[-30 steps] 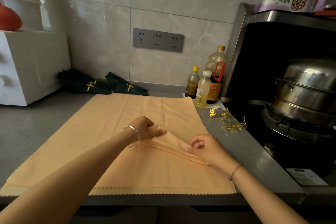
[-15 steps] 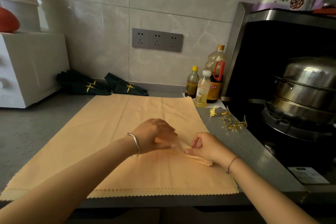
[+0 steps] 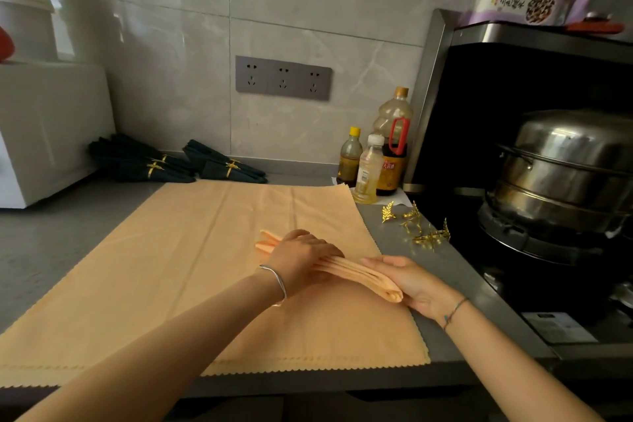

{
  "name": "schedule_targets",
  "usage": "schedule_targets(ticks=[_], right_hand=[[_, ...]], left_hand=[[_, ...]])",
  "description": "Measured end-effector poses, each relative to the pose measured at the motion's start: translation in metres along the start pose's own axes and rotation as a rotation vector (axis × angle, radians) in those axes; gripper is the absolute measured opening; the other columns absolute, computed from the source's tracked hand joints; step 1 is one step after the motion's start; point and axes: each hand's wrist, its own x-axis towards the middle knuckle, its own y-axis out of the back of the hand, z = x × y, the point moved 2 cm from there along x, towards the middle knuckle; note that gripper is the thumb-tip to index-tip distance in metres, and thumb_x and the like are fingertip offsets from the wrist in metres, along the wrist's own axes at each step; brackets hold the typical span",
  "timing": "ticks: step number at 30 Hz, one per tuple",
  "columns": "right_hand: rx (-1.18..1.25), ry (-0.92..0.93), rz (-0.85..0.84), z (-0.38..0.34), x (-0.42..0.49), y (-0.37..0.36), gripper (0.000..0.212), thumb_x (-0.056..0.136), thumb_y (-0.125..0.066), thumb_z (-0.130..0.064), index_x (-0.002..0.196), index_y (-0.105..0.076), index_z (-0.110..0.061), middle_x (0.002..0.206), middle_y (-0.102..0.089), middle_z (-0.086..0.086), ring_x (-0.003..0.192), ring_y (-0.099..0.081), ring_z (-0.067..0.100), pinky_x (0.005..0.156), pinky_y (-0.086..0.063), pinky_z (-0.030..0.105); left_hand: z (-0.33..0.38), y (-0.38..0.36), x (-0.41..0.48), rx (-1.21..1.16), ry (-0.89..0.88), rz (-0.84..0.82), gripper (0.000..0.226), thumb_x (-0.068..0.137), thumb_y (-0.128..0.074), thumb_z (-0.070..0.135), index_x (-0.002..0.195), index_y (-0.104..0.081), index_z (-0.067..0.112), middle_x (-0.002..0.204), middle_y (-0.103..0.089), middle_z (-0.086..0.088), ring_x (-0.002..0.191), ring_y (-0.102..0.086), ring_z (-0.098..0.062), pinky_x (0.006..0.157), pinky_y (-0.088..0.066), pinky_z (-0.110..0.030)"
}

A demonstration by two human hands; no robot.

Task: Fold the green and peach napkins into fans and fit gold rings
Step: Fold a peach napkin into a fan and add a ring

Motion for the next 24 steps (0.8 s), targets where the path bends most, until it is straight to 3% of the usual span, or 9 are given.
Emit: schedule_targets(ticks=[3, 6, 8, 12, 14, 19, 24], right_hand=[[-0.180, 0.157, 0.282, 0.005, 0.010, 0.031, 0.020, 0.089, -0.063, -0.025, 0.100, -0.064, -0.009, 0.088, -0.066, 0.004, 0.070, -0.056, 0.009, 0.057, -0.043, 0.015], [-0.273, 0.280, 0.623, 0.018, 0.026, 0.071, 0.030, 0.082, -0.071, -0.026, 0.105, -0.057, -0.012, 0.105, -0.059, 0.005, 0.089, -0.055, 0.018, 0.071, -0.041, 0.027], [-0.310, 0.301, 0.728, 0.029, 0.040, 0.093, 0.040, 0.079, -0.074, -0.028, 0.112, -0.055, -0.014, 0.115, -0.054, 0.006, 0.097, -0.052, 0.020, 0.077, -0.042, 0.031], [-0.380, 0.231, 0.761, 0.040, 0.067, 0.114, 0.056, 0.075, -0.076, -0.037, 0.123, -0.052, -0.018, 0.124, -0.053, 0.003, 0.116, -0.047, 0.027, 0.096, -0.043, 0.048], [-0.385, 0.221, 0.762, 0.041, 0.079, 0.116, 0.057, 0.075, -0.076, -0.038, 0.124, -0.052, -0.019, 0.125, -0.056, 0.002, 0.118, -0.048, 0.027, 0.098, -0.041, 0.050], [-0.408, 0.220, 0.765, 0.042, 0.094, 0.118, 0.046, 0.076, -0.075, -0.036, 0.115, -0.062, -0.017, 0.117, -0.065, 0.003, 0.110, -0.058, 0.026, 0.095, -0.046, 0.047], [-0.371, 0.370, 0.636, 0.034, 0.080, 0.103, 0.043, 0.076, -0.077, -0.025, 0.114, -0.060, -0.013, 0.114, -0.064, 0.004, 0.104, -0.059, 0.019, 0.085, -0.047, 0.030]], left_hand=[[0.004, 0.003, 0.013, 0.046, 0.005, -0.081, 0.038, 0.091, -0.057, 0.036, 0.128, -0.052, 0.032, 0.121, -0.062, 0.007, 0.110, -0.056, -0.017, 0.101, -0.029, -0.025], [0.007, 0.005, 0.024, 0.114, 0.006, -0.146, 0.038, 0.092, -0.055, 0.039, 0.129, -0.051, 0.031, 0.120, -0.063, 0.005, 0.108, -0.056, -0.020, 0.098, -0.032, -0.027], [0.008, 0.005, 0.031, 0.140, 0.025, -0.150, 0.039, 0.092, -0.053, 0.042, 0.130, -0.050, 0.031, 0.121, -0.062, 0.004, 0.110, -0.056, -0.021, 0.098, -0.031, -0.027], [0.008, 0.003, 0.042, 0.160, 0.101, -0.167, 0.039, 0.094, -0.050, 0.043, 0.131, -0.048, 0.032, 0.125, -0.060, 0.005, 0.112, -0.055, -0.020, 0.100, -0.032, -0.027], [0.009, 0.005, 0.044, 0.162, 0.124, -0.163, 0.037, 0.095, -0.050, 0.040, 0.131, -0.050, 0.032, 0.125, -0.060, 0.006, 0.112, -0.055, -0.020, 0.099, -0.033, -0.027], [0.008, 0.011, 0.045, 0.291, 0.142, -0.160, 0.035, 0.098, -0.043, 0.040, 0.132, -0.049, 0.031, 0.124, -0.061, 0.004, 0.111, -0.053, -0.021, 0.096, -0.033, -0.026], [0.001, 0.017, 0.044, 0.306, 0.198, -0.175, 0.039, 0.098, -0.038, 0.046, 0.133, -0.049, 0.031, 0.123, -0.061, 0.003, 0.109, -0.054, -0.020, 0.097, -0.033, -0.025]])
